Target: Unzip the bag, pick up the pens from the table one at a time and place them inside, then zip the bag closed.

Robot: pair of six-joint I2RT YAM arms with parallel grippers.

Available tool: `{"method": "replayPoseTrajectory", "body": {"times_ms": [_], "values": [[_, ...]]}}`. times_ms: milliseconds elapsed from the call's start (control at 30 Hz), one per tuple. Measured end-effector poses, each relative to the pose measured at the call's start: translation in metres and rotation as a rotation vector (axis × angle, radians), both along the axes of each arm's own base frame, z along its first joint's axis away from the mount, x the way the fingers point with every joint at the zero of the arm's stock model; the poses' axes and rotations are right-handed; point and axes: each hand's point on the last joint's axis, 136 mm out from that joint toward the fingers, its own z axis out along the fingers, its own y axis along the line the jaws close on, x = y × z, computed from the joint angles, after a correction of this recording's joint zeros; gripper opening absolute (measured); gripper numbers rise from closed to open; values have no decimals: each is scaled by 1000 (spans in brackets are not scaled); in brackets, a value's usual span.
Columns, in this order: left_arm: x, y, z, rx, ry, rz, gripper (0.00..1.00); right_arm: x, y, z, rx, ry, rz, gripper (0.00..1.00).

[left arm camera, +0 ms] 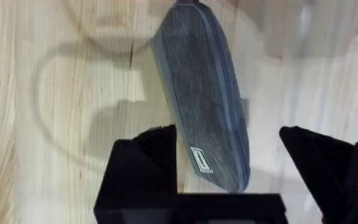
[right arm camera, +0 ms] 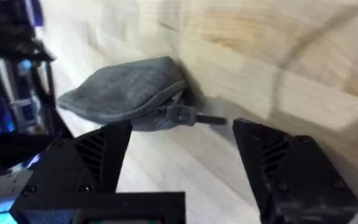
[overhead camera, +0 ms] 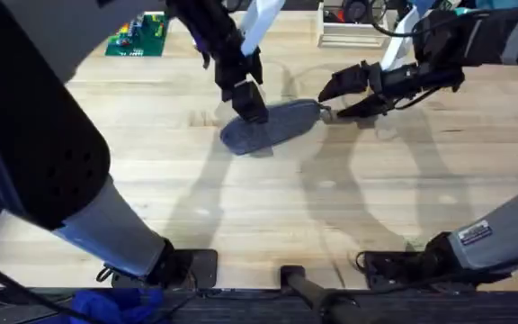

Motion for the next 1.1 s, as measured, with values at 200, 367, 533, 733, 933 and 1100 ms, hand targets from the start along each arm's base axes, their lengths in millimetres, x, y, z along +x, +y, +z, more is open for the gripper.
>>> {"method": "replayPoseTrajectory", "body": {"times_ms": [200, 367, 533, 733, 933, 1100], "values": [[6, 3, 27, 23, -28, 21, 995, 15, -18, 5, -96, -18, -32, 996], [17, 6, 46, 44, -54, 97, 995, 17, -30, 14, -177, -11, -49, 996], [21, 9, 59, 59, -52, 170, 995, 19, -39, 51, -247, -90, -75, 996], [11, 16, 75, 81, -1, 237, 995, 5, -53, 93, -402, -177, -115, 997], [-4, 38, 92, 108, 92, 338, 995, -18, -66, 133, -574, -284, -149, 997], [-2, 50, 102, 105, 111, 418, 995, -37, -79, 156, -655, -334, -187, 997]]}}
